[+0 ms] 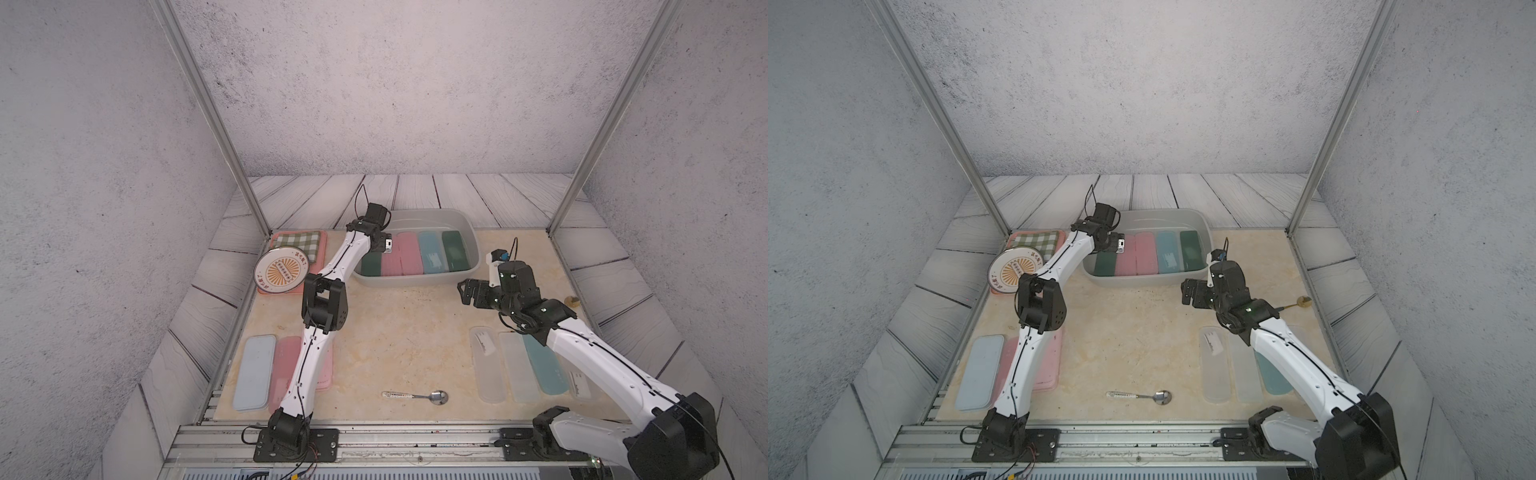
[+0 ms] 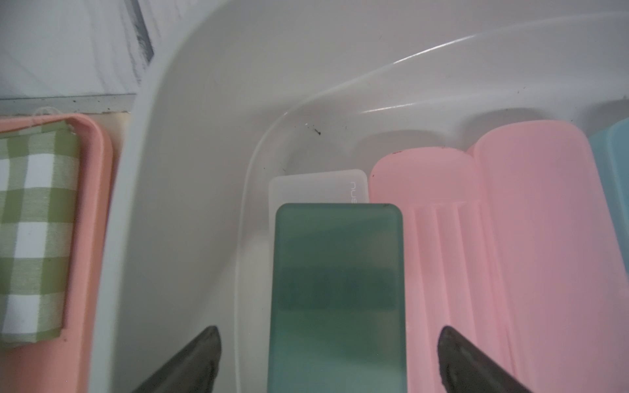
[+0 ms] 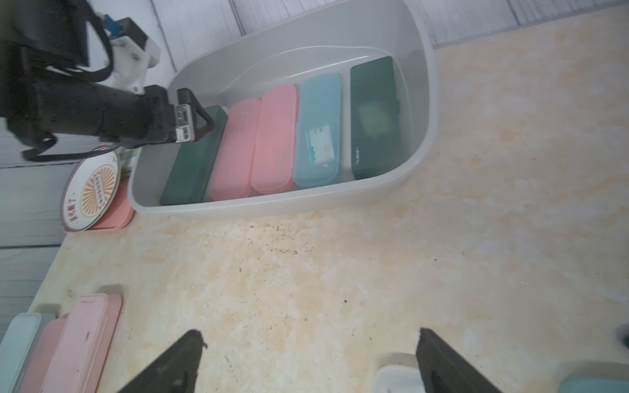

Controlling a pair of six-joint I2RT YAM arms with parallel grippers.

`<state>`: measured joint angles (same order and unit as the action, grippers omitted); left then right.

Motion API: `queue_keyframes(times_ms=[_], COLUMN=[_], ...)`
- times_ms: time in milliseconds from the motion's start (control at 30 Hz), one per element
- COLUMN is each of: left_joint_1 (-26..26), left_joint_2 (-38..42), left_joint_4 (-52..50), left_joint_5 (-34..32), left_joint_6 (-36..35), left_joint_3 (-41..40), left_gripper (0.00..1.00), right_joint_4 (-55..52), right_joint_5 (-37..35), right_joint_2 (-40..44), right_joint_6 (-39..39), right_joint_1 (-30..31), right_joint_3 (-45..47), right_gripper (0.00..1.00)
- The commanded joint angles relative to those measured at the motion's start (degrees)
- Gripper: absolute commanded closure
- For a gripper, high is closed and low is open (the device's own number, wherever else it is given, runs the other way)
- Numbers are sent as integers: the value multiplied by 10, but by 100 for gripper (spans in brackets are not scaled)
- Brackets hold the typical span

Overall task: Put the pencil case into the storage box
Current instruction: Place the pencil case at the storage box, then move the storage box to the center of the board.

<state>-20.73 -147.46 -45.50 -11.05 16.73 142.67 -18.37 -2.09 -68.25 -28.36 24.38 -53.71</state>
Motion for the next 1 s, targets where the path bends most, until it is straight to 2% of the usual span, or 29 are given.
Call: queue_keyframes(times_ms=[0,67,200,300,433,533,633,800,967], left_joint_1=[7,17,61,95,139,159,170,175,172], left_joint_2=[88,130,199,210,196,173,150,107,80], left_joint_4=[-6,-5,-10,-30,-21,5,29,37,54], left_joint_5=[2,26,127,173,229,256,280,306,332], left_joint_6=[-9,-30,-39,-24,-16,-7,5,21,25], left_joint_3=[-11,-38,-106,-125,-139,-140,-138,-120,-118], left_gripper=[5,11,31,39,52,54,53,52,53], right_joint_4=[-26,-28,-79,-122,-194,-269,-304,-308,-288], right_joint_5=[-33,6,49,72,64,76,76,61,52], right_joint_2=[-29,-55,-157,-255,-397,-503,-586,-663,-689], right_joint_6=[-15,-10,25,49,81,97,108,112,116], right_joint_1=[-23,-51,-103,-133,-150,-158,-159,-160,-160], right_joint_3=[-36,-60,-161,-258,-418,-559,-659,-723,-725], right_gripper=[1,3,18,27,36,40,42,43,44])
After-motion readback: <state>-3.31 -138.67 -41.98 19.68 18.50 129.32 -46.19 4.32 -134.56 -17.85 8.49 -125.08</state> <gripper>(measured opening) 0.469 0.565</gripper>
